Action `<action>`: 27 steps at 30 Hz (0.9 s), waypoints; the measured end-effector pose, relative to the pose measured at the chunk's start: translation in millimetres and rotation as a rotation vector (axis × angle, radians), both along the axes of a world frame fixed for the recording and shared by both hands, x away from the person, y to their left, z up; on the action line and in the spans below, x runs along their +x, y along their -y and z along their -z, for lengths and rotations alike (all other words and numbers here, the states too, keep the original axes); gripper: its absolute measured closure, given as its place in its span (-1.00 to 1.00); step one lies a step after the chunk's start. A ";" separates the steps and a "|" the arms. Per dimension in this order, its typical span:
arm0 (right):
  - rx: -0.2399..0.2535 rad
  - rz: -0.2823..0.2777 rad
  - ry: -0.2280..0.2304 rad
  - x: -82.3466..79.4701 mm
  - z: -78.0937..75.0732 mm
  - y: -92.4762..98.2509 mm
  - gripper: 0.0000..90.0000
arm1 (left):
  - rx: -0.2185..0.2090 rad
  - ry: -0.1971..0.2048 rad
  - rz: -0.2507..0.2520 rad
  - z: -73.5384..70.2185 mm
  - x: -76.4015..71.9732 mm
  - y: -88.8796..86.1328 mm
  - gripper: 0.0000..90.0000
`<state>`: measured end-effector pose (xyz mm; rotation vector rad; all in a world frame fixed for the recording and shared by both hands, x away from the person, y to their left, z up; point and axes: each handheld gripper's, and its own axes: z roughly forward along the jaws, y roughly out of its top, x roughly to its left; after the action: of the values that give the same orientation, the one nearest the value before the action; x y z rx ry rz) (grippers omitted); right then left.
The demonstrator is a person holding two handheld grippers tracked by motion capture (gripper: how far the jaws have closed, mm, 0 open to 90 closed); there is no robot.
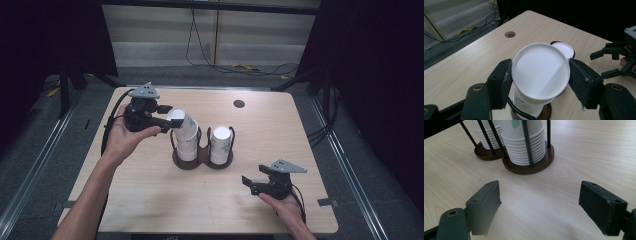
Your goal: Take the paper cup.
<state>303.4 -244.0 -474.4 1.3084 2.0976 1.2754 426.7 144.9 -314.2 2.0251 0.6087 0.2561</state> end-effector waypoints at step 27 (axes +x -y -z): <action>0.050 -0.110 0.023 -6.0 -7.5 -11.4 -0.68 | -0.067 0.053 0.111 21.1 -48.2 13.6 -0.17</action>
<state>297.4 -232.6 -466.9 1.2074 2.1615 1.3891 378.5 131.3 -335.2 1.9734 0.4639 0.2195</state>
